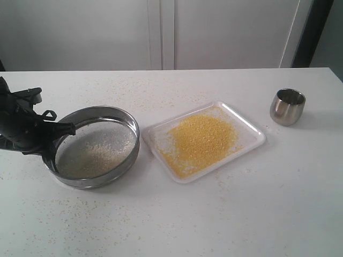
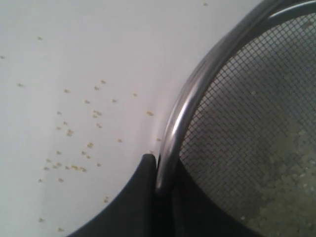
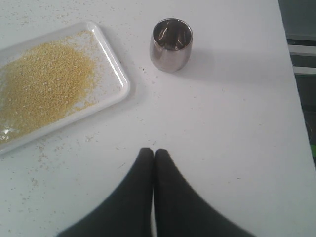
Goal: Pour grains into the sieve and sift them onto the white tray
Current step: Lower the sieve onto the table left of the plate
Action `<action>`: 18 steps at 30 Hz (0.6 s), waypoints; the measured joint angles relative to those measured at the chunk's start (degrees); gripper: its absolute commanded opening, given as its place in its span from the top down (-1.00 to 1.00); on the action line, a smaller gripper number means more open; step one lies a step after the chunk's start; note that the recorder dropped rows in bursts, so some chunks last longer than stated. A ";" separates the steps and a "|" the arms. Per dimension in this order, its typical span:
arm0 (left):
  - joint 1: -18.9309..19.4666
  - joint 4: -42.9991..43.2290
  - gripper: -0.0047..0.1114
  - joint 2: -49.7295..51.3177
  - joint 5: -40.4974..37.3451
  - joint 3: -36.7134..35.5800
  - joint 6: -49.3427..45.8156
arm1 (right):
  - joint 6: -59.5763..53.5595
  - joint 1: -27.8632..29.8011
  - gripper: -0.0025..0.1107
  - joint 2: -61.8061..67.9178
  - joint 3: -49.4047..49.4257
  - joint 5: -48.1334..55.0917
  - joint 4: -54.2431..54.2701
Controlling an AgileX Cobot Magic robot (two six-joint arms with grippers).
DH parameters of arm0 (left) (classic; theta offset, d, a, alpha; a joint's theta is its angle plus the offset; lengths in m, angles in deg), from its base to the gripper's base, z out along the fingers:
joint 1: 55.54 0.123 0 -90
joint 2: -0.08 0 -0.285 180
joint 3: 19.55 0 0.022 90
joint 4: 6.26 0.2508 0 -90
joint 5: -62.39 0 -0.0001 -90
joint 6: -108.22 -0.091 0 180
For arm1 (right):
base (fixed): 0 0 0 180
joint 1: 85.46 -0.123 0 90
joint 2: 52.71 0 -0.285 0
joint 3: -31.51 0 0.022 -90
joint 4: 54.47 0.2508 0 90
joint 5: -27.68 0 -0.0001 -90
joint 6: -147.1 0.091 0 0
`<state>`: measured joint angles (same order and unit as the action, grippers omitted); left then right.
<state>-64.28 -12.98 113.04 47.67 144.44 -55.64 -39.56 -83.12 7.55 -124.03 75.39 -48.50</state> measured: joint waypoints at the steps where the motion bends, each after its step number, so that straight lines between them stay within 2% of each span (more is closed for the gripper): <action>1: 0.00 0.00 0.92 0.00 0.00 0.00 0.31 | 0.00 0.00 0.96 0.00 0.00 0.00 0.00; 18: 0.00 0.75 0.92 0.00 1.33 0.00 1.11 | 0.00 0.00 0.96 0.00 0.00 0.00 0.00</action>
<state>-64.28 -12.23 113.04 49.00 144.44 -54.54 -39.56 -83.12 7.55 -124.03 75.39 -48.50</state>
